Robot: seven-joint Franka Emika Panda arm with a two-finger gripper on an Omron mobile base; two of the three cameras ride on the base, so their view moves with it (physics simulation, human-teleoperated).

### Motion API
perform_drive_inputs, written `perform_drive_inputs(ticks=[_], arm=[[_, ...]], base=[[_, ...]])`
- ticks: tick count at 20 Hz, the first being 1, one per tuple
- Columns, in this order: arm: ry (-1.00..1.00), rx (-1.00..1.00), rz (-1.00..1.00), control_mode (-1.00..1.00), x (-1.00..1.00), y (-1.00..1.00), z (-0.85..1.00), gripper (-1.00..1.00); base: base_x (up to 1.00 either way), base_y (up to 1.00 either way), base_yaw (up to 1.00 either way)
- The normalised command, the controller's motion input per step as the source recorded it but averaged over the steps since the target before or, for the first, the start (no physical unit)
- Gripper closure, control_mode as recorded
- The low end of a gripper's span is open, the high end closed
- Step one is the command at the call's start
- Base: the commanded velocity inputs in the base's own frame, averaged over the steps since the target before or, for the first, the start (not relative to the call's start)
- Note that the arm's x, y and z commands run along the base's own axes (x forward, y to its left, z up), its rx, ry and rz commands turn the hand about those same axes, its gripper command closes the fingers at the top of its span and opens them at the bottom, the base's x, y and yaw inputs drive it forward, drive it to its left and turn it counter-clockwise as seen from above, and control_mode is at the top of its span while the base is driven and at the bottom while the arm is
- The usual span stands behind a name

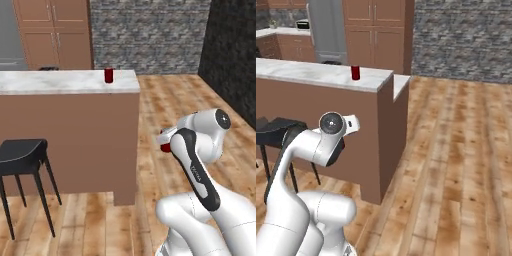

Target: Four empty soda cans are scattered around the kitchen. Gather all the cans and cluster them next to the stove for recycling.

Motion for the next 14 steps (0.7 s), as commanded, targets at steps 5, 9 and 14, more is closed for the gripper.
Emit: perform_drive_inputs(ticks=[5,9,14], arm=[[0.0,0.0,0.0,1.0,0.0,0.0,0.0,1.0],[0.0,0.0,0.0,1.0,0.0,0.0,0.0,1.0],[0.0,0.0,0.0,1.0,0.0,0.0,0.0,1.0]], base=[[0.03,-0.96,0.0],[0.43,-0.89,0.0],[0.65,-0.91,0.0]])
